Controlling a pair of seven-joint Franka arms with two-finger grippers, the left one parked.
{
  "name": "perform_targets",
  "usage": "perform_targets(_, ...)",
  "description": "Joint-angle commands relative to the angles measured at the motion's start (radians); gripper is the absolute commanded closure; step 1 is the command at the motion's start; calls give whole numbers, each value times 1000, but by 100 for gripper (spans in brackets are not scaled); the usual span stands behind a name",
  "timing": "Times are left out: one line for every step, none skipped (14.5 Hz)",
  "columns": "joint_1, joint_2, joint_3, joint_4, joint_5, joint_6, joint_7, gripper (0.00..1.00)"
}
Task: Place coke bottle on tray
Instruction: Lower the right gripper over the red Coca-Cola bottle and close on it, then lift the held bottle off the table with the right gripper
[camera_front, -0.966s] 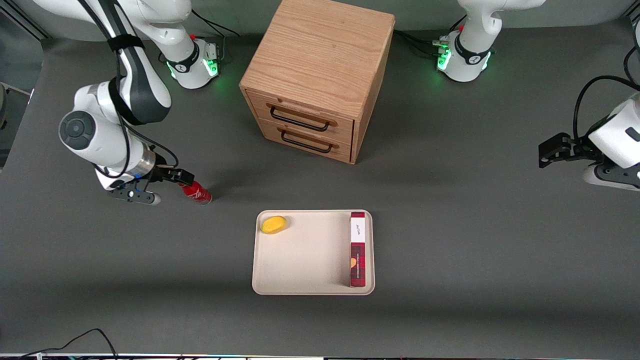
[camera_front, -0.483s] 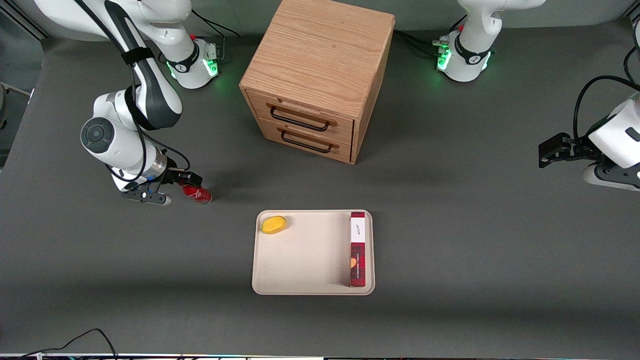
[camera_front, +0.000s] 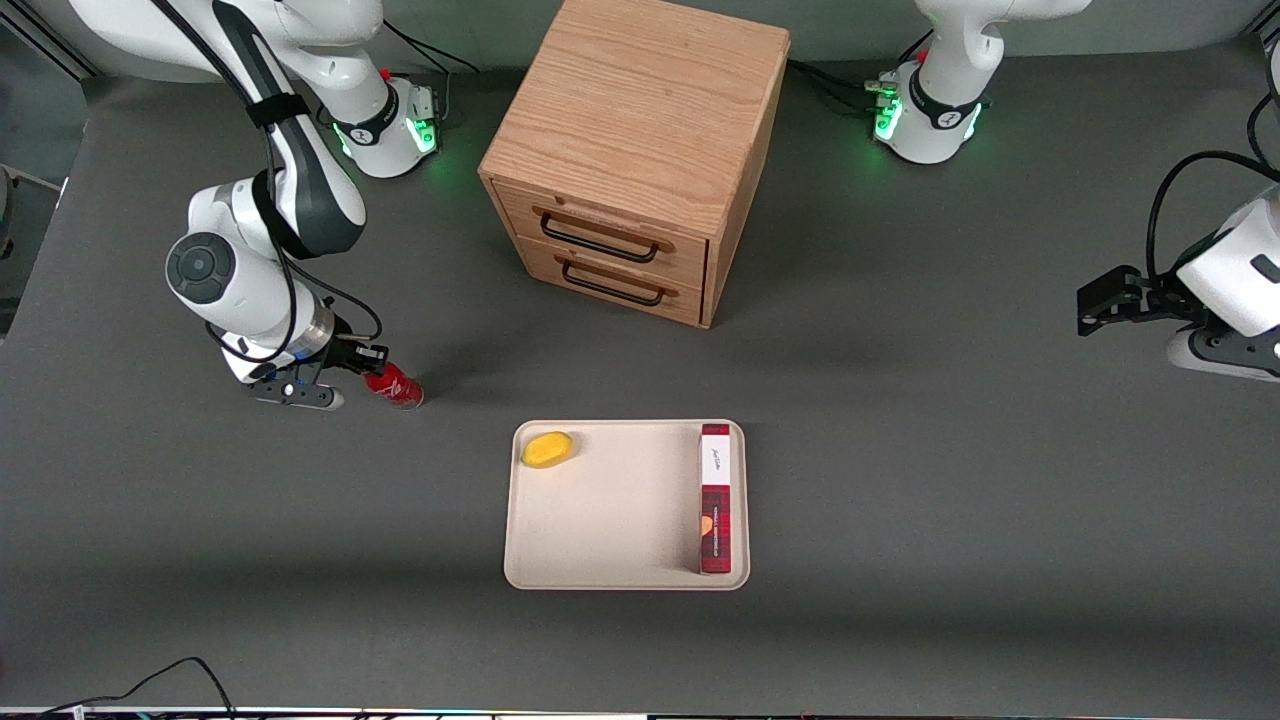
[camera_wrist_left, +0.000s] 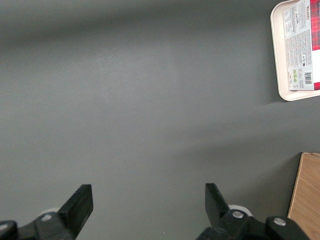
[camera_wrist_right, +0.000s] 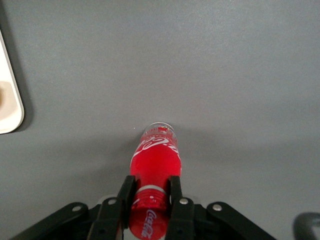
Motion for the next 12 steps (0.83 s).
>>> perform_targets(7, -49, -4, 43, -19, -74, -15, 100)
perform_targets(7, -50, -4, 115, -20, -168, -41, 100)
perform_targets(4, -53, -6, 191, -20, -273, -64, 100)
perform_targets(3, -53, -10, 277, -18, -375, -96, 100)
perform_targets(3, -50, -12, 368, -16, -472, -122, 100)
perform_targets(4, -37, -12, 466, -7, -557, -127, 100)
perform_targets(7, -17, -6, 565, -3, -632, -126, 100)
perform_targets(20, 9, 5, 660, -3, -690, -123, 100)
perform_targets(47, 50, 31, 760, -12, -749, -112, 100)
perform_targets(59, 101, 51, 855, -16, -789, -97, 100)
perform_targets(72, 165, 72, 949, -19, -832, -37, 100)
perform_targets(92, 243, 92, 1062, -29, -864, 62, 100)
